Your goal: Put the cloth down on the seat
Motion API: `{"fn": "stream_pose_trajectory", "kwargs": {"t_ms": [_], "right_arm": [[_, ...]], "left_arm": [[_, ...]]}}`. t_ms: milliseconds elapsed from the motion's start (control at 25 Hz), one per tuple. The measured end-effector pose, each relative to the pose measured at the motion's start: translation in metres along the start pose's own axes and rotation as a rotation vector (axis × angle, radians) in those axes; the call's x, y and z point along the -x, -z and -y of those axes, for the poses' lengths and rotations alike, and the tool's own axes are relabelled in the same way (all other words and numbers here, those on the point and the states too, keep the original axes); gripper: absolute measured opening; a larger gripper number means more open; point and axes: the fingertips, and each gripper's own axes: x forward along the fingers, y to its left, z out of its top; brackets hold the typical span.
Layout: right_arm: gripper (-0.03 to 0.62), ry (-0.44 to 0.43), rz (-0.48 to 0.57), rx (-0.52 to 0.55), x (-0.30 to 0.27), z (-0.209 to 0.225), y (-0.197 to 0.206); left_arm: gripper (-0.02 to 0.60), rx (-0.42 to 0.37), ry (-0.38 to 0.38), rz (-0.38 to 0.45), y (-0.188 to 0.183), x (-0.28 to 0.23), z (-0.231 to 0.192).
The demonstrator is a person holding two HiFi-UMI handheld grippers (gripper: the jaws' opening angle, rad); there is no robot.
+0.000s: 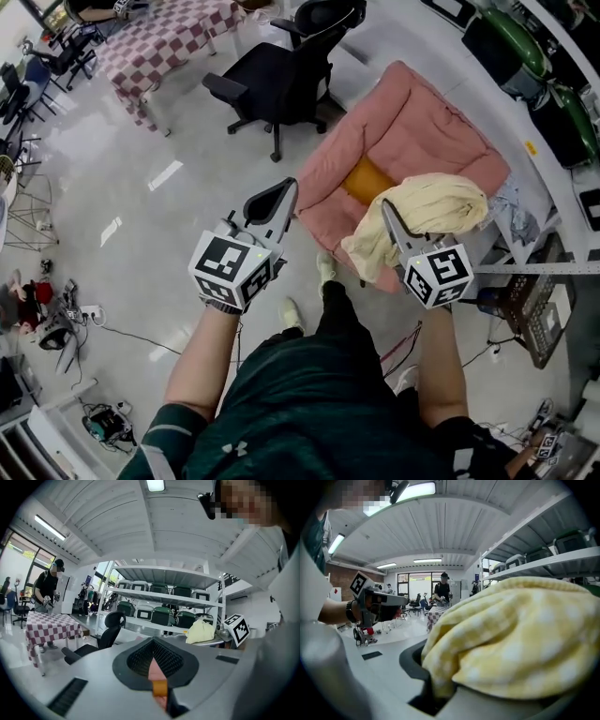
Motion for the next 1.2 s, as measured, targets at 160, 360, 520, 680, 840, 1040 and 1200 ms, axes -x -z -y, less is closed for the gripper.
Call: {"fn": "stream_pose_trajectory", "kwargs": {"t_ms": [160,360,520,680,840,1040,1200], "right_arm": [[0.077,-0.086,-0.081,0.032,-0.051,0.011,0.028],[0.077,-0.180,-0.193,0.069,-0.111,0.037,0.077],[0.078,-0.242,-0.301,0.127,-0.147,0.051,0.128],[0.078,-0.294,-0.424,0.230,-0.178,0.061,0.181],[0.078,-0.341,-0.538,0.346,-0.208,0.073,0.225],[0.078,-0.415,-0.632,0.435,-0.250,0.081,0.276],[0.080,-0.489,-0.696,0.513,-0.278,0.080,0.316]], "left_arm": [[0.006,0.010,-0.035,-0.031,0.018,-0.031,-0.025],[0.006,0.026,-0.077,-0.058,0.041,-0.077,-0.050],[0.006,0.043,-0.115,-0.085,0.063,-0.102,-0.066],[0.006,0.062,-0.146,-0.106,0.084,-0.126,-0.080],[0.006,0.075,-0.170,-0.131,0.106,-0.145,-0.093],[0.006,0.108,-0.201,-0.164,0.133,-0.163,-0.108],[0.006,0.142,-0.232,-0.190,0.157,-0.172,-0.117]]}}
